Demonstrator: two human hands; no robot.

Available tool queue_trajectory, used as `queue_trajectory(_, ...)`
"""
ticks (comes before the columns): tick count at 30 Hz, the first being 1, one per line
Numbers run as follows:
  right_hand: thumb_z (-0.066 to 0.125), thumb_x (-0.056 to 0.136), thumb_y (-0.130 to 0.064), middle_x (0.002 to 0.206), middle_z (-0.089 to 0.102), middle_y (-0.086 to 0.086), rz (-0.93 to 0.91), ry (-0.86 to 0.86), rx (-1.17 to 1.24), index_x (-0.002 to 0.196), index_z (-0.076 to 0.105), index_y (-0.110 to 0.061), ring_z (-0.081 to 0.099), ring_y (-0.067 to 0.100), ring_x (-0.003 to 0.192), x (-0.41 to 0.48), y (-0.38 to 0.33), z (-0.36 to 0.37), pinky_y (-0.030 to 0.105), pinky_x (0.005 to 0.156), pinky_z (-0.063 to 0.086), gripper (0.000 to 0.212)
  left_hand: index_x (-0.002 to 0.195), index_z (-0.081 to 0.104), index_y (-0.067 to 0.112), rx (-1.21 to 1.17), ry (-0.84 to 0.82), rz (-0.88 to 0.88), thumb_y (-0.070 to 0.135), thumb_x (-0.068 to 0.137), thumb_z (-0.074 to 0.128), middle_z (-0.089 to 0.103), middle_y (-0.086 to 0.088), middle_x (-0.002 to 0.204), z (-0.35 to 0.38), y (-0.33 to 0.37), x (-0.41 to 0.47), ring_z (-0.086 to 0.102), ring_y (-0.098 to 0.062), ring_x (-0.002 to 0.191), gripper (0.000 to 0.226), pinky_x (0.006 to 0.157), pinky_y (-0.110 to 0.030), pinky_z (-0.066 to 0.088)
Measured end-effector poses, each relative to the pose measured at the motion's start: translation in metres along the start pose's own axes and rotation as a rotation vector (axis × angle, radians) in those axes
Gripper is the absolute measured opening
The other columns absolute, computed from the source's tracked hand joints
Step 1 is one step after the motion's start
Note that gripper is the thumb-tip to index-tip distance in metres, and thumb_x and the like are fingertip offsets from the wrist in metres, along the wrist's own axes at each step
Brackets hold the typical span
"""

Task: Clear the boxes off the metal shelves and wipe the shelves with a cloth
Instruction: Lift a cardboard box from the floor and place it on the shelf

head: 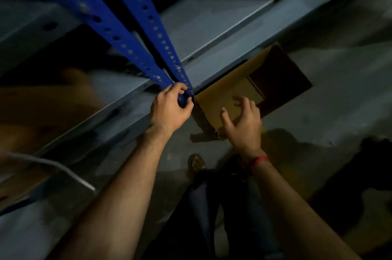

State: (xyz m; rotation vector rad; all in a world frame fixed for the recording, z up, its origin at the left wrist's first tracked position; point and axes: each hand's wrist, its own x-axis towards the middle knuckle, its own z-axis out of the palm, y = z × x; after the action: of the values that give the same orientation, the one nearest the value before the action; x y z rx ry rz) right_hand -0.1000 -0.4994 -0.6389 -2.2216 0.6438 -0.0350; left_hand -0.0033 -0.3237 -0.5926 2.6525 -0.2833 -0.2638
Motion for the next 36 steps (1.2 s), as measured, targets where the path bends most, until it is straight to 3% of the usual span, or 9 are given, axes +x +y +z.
queue_trajectory(6,0.066,0.091,-0.036,0.14,0.041,0.007,0.357,-0.076,0.054,0.141,0.041,-0.02,0.049,0.029,0.126,0.016,0.091,0.063,0.047,0.103,0.05,0.058,0.125,0.06,0.014,0.056,-0.214,-0.072,0.024,0.087,0.073,0.065,-0.01,0.121,0.102,-0.029,0.052,0.062,-0.029,0.11,0.042,0.086,-0.037,0.051)
queue_trajectory(11,0.066,0.093,-0.033,0.143,0.039,0.01,0.503,-0.109,0.1,0.143,0.038,-0.017,0.046,0.032,0.129,0.026,0.136,0.1,0.044,0.109,0.042,0.06,0.132,0.054,0.017,0.083,-0.336,-0.15,0.028,0.089,0.072,0.061,-0.008,0.129,0.156,-0.046,0.077,0.056,-0.027,0.121,0.049,0.092,-0.031,0.045)
queue_trajectory(18,0.067,0.093,-0.034,0.147,0.036,0.014,0.709,-0.051,0.211,0.147,0.034,-0.013,0.043,0.034,0.133,0.038,0.178,0.125,0.042,0.11,0.039,0.066,0.143,0.048,0.014,0.12,-0.455,-0.189,0.026,0.09,0.072,0.057,-0.011,0.139,0.21,-0.06,0.106,0.05,-0.03,0.13,0.059,0.104,-0.037,0.041)
queue_trajectory(25,0.07,0.092,-0.024,0.154,0.028,0.018,1.002,-0.086,0.41,0.156,0.013,-0.012,0.039,0.038,0.138,0.056,0.24,0.2,0.047,0.113,0.036,0.087,0.153,0.03,0.011,0.237,-0.564,-0.113,0.024,0.094,0.067,0.045,-0.018,0.146,0.304,-0.1,0.153,0.043,-0.037,0.134,0.071,0.108,-0.046,0.04)
queue_trajectory(28,0.068,0.092,-0.023,0.153,0.037,0.018,1.128,-0.057,0.504,0.157,0.007,-0.012,0.042,0.037,0.138,0.065,0.264,0.234,0.045,0.113,0.038,0.09,0.148,0.032,0.009,0.308,-0.636,-0.092,0.022,0.095,0.066,0.044,-0.021,0.143,0.341,-0.123,0.17,0.043,-0.04,0.132,0.064,0.107,-0.048,0.039)
queue_trajectory(31,0.057,0.099,-0.02,0.147,0.046,0.018,1.209,-0.046,0.491,0.157,0.009,-0.014,0.047,0.036,0.133,0.068,0.281,0.253,0.041,0.108,0.04,0.076,0.147,0.031,0.008,0.404,-0.667,-0.137,0.021,0.097,0.062,0.041,-0.021,0.147,0.367,-0.136,0.185,0.042,-0.041,0.134,0.06,0.108,-0.05,0.037)
queue_trajectory(34,0.05,0.1,-0.012,0.142,0.05,0.015,1.247,-0.019,0.472,0.158,0.01,-0.022,0.05,0.035,0.13,0.071,0.293,0.263,0.043,0.105,0.042,0.071,0.145,0.032,0.002,0.527,-0.626,-0.187,0.009,0.101,0.051,0.042,-0.027,0.145,0.386,-0.137,0.195,0.044,-0.044,0.131,0.049,0.105,-0.055,0.038)
queue_trajectory(36,0.051,0.1,-0.009,0.142,0.051,0.016,1.272,-0.015,0.43,0.158,0.01,-0.023,0.051,0.033,0.129,0.073,0.294,0.265,0.042,0.105,0.043,0.072,0.136,0.045,-0.005,0.587,-0.56,-0.15,0.003,0.102,0.045,0.048,-0.031,0.139,0.393,-0.135,0.197,0.048,-0.046,0.127,0.036,0.103,-0.053,0.041)
